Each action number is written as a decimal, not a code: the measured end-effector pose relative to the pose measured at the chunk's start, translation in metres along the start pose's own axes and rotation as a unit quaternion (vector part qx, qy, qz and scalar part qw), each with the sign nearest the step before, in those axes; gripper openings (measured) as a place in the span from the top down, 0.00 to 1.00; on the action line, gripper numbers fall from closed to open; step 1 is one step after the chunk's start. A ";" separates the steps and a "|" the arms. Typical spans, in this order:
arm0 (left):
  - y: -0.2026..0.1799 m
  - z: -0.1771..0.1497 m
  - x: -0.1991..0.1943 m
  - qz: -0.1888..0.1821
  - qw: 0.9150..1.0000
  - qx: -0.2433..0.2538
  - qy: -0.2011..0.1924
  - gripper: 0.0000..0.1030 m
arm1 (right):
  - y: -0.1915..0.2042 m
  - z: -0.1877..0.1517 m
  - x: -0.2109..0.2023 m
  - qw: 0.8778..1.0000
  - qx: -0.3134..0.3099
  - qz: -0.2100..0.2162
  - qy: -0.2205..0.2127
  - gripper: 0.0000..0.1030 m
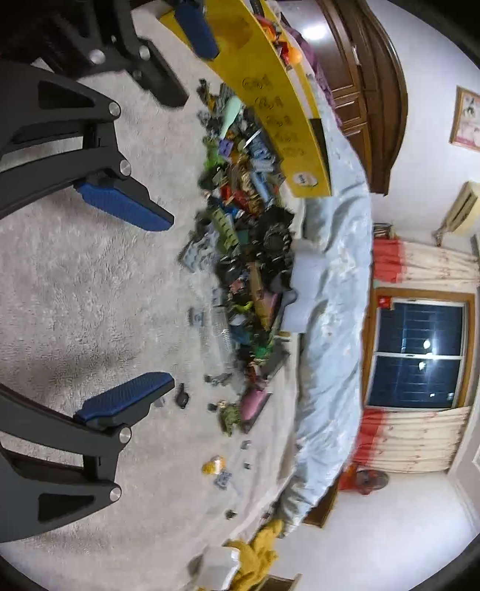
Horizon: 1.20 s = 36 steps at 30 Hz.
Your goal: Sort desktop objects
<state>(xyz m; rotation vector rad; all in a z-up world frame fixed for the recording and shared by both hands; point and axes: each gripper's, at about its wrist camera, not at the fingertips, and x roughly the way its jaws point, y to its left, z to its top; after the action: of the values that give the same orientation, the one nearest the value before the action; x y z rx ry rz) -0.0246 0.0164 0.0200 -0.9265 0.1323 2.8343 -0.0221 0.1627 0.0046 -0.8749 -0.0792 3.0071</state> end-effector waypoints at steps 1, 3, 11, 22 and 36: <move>0.001 -0.001 0.014 -0.012 0.999 -0.010 0.029 0.38 | 0.001 -0.002 0.012 0.999 0.000 0.001 0.033 0.22; 0.004 -0.004 0.040 -0.016 0.996 -0.038 0.081 0.40 | -0.007 -0.002 0.029 0.996 0.028 -0.015 0.087 0.22; -0.014 -0.013 0.038 0.036 0.998 -0.036 0.036 0.40 | -0.020 -0.006 0.024 0.995 0.061 -0.029 0.075 0.31; -0.012 -0.013 0.038 0.037 0.998 -0.031 0.036 0.40 | -0.016 -0.004 0.025 0.995 0.056 -0.034 0.073 0.31; -0.013 -0.012 0.038 0.036 0.998 -0.030 0.038 0.40 | -0.016 -0.004 0.025 0.995 0.056 -0.033 0.073 0.31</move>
<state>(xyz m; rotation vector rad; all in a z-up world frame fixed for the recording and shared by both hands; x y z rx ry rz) -0.0456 0.0317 -0.0131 -1.0619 0.0924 2.8842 -0.0413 0.1794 -0.0114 -1.0552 0.0602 2.8434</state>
